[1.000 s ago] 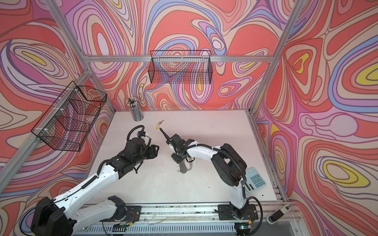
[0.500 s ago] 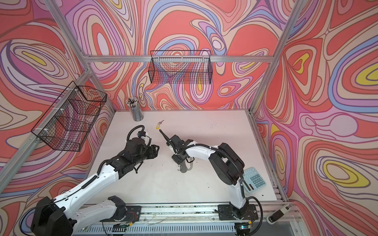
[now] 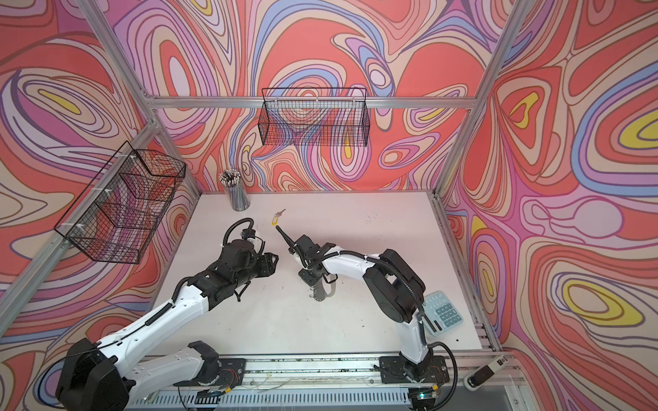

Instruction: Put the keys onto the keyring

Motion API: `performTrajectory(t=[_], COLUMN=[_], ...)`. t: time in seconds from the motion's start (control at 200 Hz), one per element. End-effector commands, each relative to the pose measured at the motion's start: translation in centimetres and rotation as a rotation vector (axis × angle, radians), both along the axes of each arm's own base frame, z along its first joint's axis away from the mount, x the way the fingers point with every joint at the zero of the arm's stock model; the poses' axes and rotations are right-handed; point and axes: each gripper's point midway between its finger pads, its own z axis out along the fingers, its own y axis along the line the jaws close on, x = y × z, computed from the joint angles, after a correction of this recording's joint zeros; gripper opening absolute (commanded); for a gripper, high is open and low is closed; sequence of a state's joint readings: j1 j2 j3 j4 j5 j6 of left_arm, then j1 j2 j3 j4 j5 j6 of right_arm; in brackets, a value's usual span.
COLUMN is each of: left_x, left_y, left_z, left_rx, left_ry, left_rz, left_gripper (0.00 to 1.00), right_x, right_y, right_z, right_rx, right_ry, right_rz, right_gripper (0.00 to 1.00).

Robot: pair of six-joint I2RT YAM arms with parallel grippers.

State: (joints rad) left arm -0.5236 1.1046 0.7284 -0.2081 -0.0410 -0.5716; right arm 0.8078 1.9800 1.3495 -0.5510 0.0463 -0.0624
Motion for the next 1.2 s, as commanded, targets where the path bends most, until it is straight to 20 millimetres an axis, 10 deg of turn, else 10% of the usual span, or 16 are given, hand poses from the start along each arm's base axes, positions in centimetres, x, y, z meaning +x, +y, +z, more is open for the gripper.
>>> performTrajectory(t=[0.0,0.536,0.826,1.197], left_x=[0.0,-0.2,-0.3,-1.4], left_y=[0.0,-0.5,-2.1,-4.2], left_z=[0.4,1.3,4.9,15.4], left_rx=[-0.006,-0.036,-0.123,-0.275], left_ry=[-0.014,-0.022,-0.106,-0.371], left_rz=[-0.007,-0.031,-0.103,-0.259], left_gripper=[0.57,0.57,0.57,0.56], right_x=[0.5,0.5,-0.8,-5.9], right_y=[0.9,1.2,2.9,1.6], right_z=[2.2,5.4,17.3,31.5], right_rx=[0.048,0.14,0.532,1.122], right_ry=[-0.056,-0.121,-0.318,-0.616], right_rz=[0.018,0.008,0.052,0.19], right_gripper=[0.0,0.0,0.0,0.0])
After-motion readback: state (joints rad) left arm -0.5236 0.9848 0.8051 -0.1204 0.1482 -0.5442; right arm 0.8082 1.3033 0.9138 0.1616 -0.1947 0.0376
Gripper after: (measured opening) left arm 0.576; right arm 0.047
